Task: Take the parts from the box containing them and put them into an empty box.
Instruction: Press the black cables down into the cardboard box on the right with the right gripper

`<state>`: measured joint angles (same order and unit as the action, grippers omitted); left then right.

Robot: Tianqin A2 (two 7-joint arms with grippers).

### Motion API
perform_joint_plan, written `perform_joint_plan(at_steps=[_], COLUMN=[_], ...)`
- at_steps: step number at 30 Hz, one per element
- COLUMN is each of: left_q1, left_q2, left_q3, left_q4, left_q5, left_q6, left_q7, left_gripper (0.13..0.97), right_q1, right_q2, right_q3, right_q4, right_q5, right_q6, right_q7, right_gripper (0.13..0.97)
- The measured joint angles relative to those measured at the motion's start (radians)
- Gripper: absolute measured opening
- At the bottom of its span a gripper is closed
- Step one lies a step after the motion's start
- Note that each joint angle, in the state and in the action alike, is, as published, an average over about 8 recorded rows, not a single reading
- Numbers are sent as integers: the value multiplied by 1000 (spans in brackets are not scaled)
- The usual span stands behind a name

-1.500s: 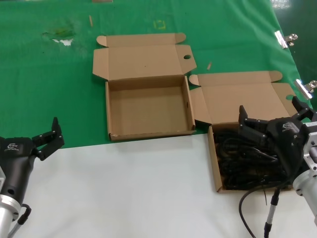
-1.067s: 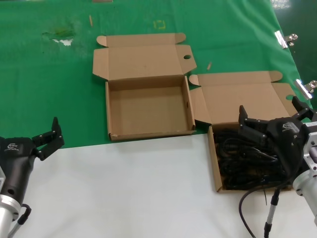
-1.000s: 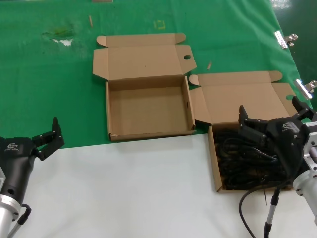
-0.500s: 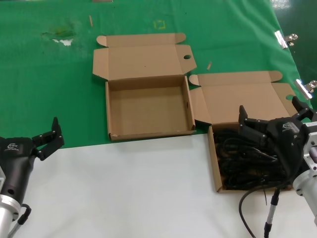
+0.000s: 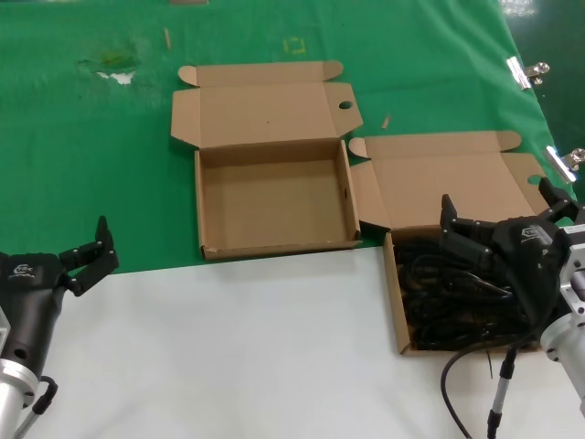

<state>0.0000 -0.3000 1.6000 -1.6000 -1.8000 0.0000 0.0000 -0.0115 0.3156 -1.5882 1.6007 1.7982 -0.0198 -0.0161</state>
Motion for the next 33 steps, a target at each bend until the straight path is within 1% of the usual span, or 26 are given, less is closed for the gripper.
perform_joint_plan(at_steps=[33], left_q1=[0], left_q2=[0], left_q3=[0], left_q4=[0], left_q5=[0], left_q6=[0], left_q7=[0], left_gripper=[966], right_q1=[0], right_q2=[0], right_q3=[0], right_q4=[0], right_q5=[0], right_q6=[0], right_q7=[0], right_gripper=[966])
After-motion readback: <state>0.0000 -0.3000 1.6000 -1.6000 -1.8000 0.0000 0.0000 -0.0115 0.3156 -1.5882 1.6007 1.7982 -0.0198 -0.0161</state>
